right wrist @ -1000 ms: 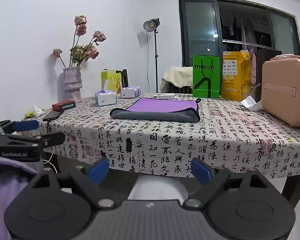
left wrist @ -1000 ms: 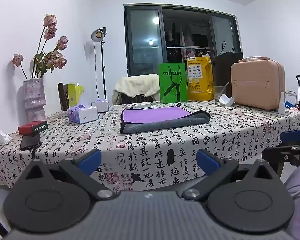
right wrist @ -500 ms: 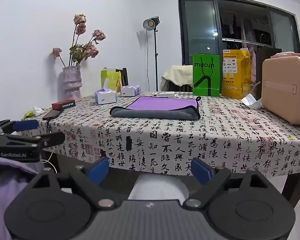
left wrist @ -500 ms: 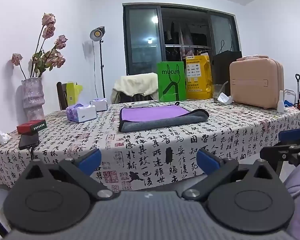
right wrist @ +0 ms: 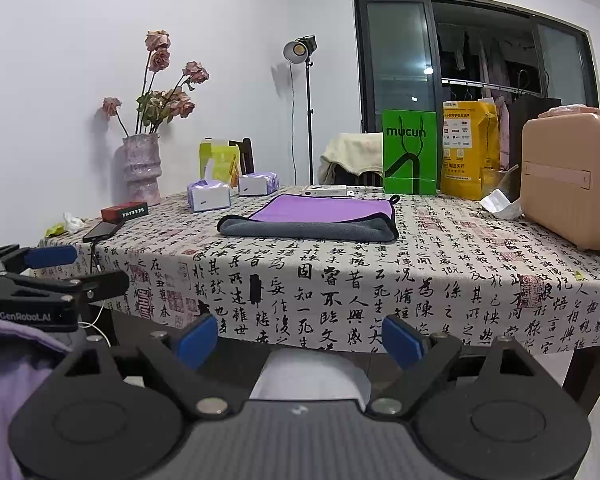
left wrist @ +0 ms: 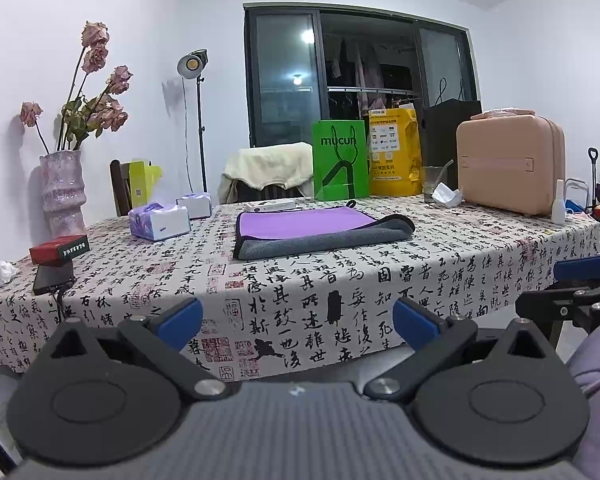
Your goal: Fold towel
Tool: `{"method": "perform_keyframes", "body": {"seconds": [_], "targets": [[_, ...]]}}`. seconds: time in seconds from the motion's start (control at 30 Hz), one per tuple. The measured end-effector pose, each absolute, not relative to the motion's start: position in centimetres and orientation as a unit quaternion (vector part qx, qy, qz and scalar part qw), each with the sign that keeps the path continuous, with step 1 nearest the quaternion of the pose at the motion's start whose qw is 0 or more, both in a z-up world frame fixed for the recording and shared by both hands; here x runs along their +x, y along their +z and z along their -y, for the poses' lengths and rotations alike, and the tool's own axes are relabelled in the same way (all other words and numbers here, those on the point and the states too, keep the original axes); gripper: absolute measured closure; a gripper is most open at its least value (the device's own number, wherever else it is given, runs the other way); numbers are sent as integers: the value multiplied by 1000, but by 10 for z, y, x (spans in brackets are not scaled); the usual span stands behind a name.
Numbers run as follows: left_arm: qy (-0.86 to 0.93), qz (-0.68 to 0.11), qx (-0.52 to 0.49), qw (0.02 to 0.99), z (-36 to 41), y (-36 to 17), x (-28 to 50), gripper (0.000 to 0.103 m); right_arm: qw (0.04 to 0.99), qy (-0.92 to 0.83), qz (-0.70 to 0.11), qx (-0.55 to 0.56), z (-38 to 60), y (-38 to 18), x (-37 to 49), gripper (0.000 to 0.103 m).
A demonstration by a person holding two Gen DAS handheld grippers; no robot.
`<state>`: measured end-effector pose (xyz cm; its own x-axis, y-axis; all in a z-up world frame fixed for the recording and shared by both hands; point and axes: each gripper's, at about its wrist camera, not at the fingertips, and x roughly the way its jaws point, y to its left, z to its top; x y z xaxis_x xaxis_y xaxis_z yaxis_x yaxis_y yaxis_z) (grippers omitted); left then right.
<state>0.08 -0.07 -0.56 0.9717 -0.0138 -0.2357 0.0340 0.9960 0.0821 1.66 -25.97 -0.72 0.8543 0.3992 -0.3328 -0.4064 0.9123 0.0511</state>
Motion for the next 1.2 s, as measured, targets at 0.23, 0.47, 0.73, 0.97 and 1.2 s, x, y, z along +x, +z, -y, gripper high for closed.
{"method": "perform_keyframes", "body": {"seconds": [0.23, 0.47, 0.73, 0.97, 1.2], "targets": [[-13, -123, 43, 991, 4, -8, 1, 0, 963, 208, -173, -10, 259, -8, 16, 14], [-13, -124, 42, 991, 4, -8, 2, 0, 963, 206, -174, -10, 258, -7, 18, 14], [-14, -124, 41, 991, 4, -9, 2, 0, 963, 204, -175, -10, 256, -7, 18, 14], [-14, -125, 41, 991, 4, -8, 2, 0, 963, 204, -174, -10, 256, -8, 18, 14], [-14, -125, 41, 991, 4, -9, 2, 0, 963, 204, -174, -11, 256, -9, 19, 14]]}}
